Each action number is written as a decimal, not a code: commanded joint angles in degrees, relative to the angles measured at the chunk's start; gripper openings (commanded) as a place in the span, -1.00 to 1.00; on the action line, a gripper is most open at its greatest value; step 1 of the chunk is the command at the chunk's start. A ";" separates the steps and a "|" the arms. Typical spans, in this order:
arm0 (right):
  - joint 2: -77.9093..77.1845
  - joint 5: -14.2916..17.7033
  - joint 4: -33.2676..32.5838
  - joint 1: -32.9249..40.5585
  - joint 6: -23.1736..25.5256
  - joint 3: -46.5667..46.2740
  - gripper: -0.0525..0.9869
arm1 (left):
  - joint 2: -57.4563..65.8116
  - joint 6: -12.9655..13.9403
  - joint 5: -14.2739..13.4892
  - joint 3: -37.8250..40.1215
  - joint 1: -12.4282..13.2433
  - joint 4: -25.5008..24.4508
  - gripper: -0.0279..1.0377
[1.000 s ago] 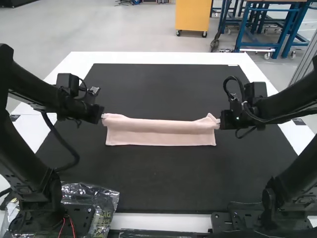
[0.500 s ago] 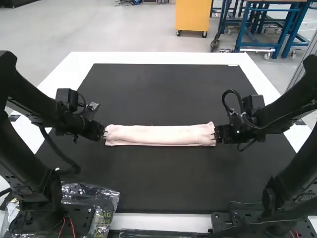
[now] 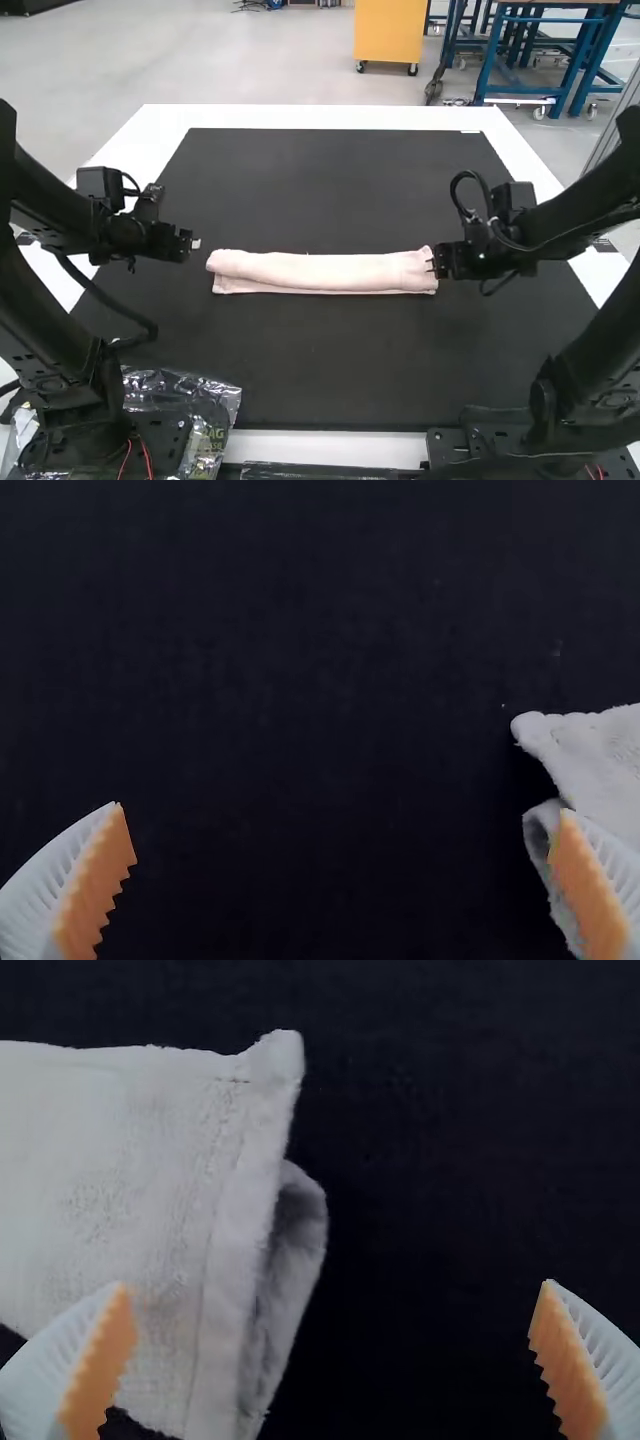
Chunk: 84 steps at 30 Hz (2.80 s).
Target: Fold the towel.
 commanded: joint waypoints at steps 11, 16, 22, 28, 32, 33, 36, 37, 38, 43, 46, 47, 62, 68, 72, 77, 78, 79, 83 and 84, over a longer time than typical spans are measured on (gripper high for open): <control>3.34 0.26 4.22 5.88 3.49 1.80 0.83 | -1.70 -3.64 2.51 1.33 0.57 0.39 0.87; 6.07 0.70 6.33 6.32 3.49 2.24 0.83 | -1.78 -3.99 2.51 1.33 0.57 0.30 0.87; 8.88 -5.45 6.42 6.41 3.41 2.85 -0.83 | -1.78 -4.25 2.78 1.33 0.57 0.74 0.87; 7.74 -6.77 1.94 0.79 1.30 4.08 -0.95 | -1.78 -4.25 2.78 1.42 0.66 1.36 0.87; 3.78 -7.47 -1.84 -6.24 0.33 5.75 -0.95 | -1.78 -4.34 2.78 1.42 0.66 1.88 0.87; 2.73 -7.91 -2.90 -7.30 -0.20 6.19 -0.95 | -1.78 -4.34 2.78 1.42 0.66 1.97 0.87; 0.18 -8.53 -6.41 -7.91 -0.99 7.25 -0.95 | -1.78 -4.34 2.78 1.42 0.39 2.15 0.87; -0.79 -8.70 -7.38 -7.65 -0.90 7.60 -0.95 | -1.78 -4.43 2.69 1.42 0.39 2.15 0.87; -1.75 -8.97 -8.34 -7.21 -0.73 7.95 -0.95 | -1.78 -4.43 2.78 1.42 0.39 2.24 0.87; -4.74 -9.93 -8.78 -1.24 4.28 9.36 -0.95 | -1.70 -4.51 2.51 1.42 0.22 2.68 0.87; -4.74 -10.02 -8.78 5.01 6.66 10.24 -0.95 | -1.70 -4.51 2.25 1.33 0.22 3.29 0.87; -4.74 -9.67 -8.61 7.29 7.18 10.32 -0.95 | -1.78 -4.51 2.16 1.24 0.22 3.55 0.87; 3.43 -5.98 -0.43 29.26 15.45 15.42 -0.95 | -1.34 -3.90 1.63 0.36 0.22 6.02 0.87; 9.06 -5.01 0.97 33.83 15.89 19.64 -0.95 | -1.26 -3.81 1.72 -0.17 0.13 7.16 0.87; 12.31 -4.66 1.41 35.68 15.97 22.54 -0.94 | -0.99 -3.99 1.90 -0.25 0.22 8.04 0.87; 16.00 -4.22 2.55 37.44 16.50 25.79 -0.94 | -0.90 -3.90 2.16 -0.25 0.22 8.12 0.87; 16.88 -3.96 2.91 37.70 16.68 26.41 -0.94 | -0.90 -3.90 2.25 -0.25 0.30 8.12 0.87; 17.58 -3.78 3.08 38.05 16.76 27.02 -0.94 | -0.90 -3.90 2.34 -0.25 0.39 8.12 0.87; 20.22 -3.43 3.43 38.84 16.85 29.13 -0.94 | -0.90 -3.81 2.60 -0.25 0.30 8.39 0.87; 20.92 -3.43 3.43 39.02 16.94 29.66 -0.94 | -0.90 -3.81 2.69 -0.25 0.30 8.48 0.87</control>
